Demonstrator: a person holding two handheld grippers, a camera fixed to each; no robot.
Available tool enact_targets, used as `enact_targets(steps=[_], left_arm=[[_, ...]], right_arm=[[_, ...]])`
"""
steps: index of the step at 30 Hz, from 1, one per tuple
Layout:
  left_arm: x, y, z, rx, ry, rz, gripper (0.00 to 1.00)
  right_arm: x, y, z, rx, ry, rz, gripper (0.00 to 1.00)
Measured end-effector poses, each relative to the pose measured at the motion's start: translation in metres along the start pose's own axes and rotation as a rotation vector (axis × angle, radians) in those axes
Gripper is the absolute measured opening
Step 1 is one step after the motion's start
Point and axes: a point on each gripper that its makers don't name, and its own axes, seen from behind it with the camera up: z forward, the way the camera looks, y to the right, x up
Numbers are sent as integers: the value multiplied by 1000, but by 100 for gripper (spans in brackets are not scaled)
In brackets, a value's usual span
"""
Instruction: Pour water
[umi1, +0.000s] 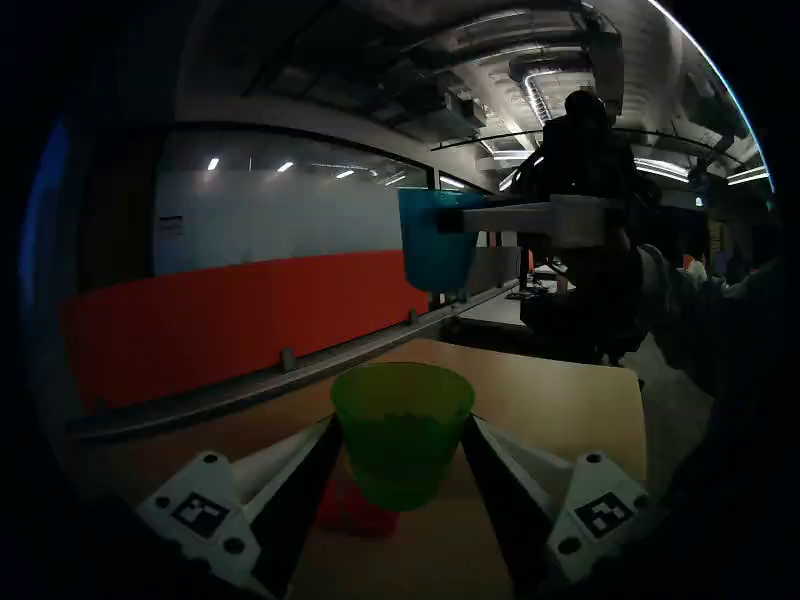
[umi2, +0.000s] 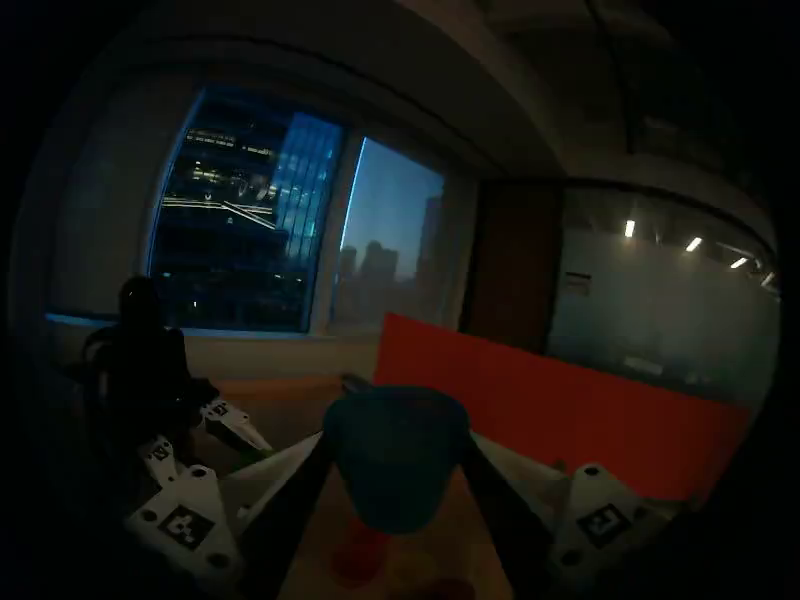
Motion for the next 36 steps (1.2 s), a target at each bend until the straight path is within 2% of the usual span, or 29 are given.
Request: enact_targets(steps=[9,18,28,36], left_arm=[[-20,-18,-4,36,-46,1,83],[-42,-32,-3,56,-101,6,83],[-78,-45,4,59,-190,12,83],[-114,-52,8,47,-285,9,83]], right_arm=[[-37,6,-9,7,-32,35,90],[-72,9,-13,18,-61,45,90],[-132,6,-10,50,-144,64,91],[-179,3,-3,89,-231,91,92]])
